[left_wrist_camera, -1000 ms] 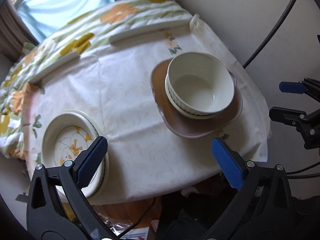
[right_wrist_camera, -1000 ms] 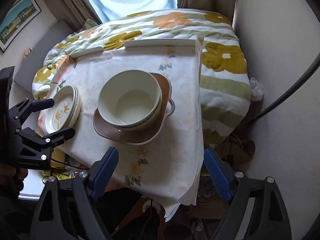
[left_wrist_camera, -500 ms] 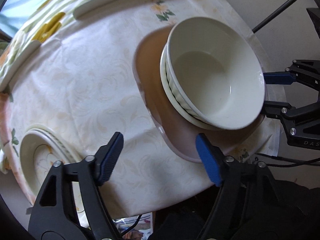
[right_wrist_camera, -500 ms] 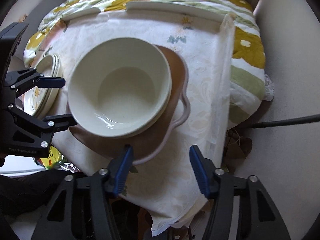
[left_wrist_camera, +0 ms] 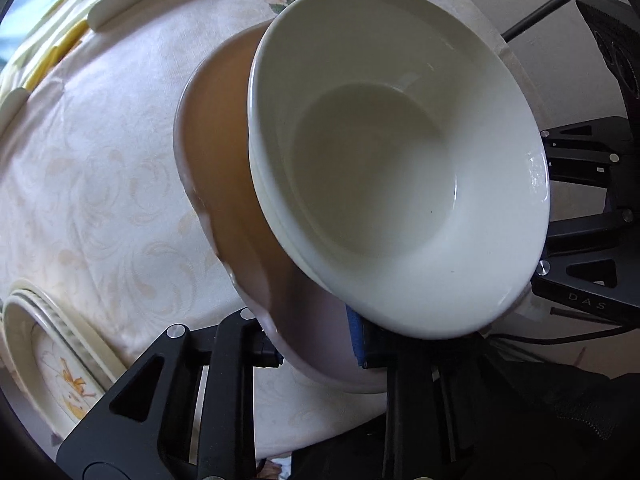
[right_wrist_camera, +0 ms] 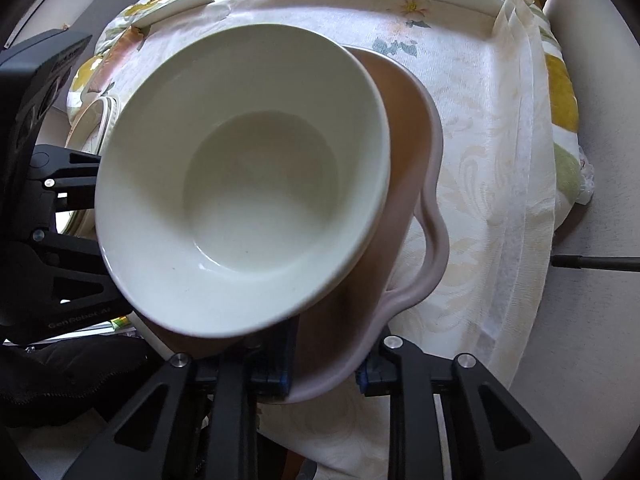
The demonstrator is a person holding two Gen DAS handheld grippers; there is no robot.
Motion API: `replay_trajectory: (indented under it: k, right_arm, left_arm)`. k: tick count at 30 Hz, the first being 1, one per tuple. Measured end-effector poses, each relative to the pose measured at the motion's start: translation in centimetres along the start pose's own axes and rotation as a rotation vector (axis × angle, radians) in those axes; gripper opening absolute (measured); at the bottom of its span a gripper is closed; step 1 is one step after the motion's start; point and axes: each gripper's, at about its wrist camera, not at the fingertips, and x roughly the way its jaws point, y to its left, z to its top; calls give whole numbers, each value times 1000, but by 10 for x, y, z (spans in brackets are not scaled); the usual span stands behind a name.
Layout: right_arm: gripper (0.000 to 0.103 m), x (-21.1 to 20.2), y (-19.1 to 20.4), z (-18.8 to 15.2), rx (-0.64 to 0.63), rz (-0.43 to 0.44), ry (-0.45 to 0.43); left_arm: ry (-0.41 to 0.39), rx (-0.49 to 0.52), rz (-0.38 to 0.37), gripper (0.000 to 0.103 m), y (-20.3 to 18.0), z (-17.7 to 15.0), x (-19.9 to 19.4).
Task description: Organize plates and bowls
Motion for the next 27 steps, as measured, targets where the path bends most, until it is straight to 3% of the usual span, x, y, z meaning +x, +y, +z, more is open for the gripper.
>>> replay_trajectory:
  k: [7, 16, 27]
  right_arm:
    - [21, -2, 4, -10, -25, -19, -45]
    - [21, -31, 23, -11, -104, -37, -76]
    - [21, -59, 105, 10, -281, -22, -95]
  left_arm:
    - [-57, 64, 72, 21, -16, -4, -10]
    - [-118, 13, 96, 21, -19, -31, -54]
    - [-179, -109, 159, 21, 13, -98, -112]
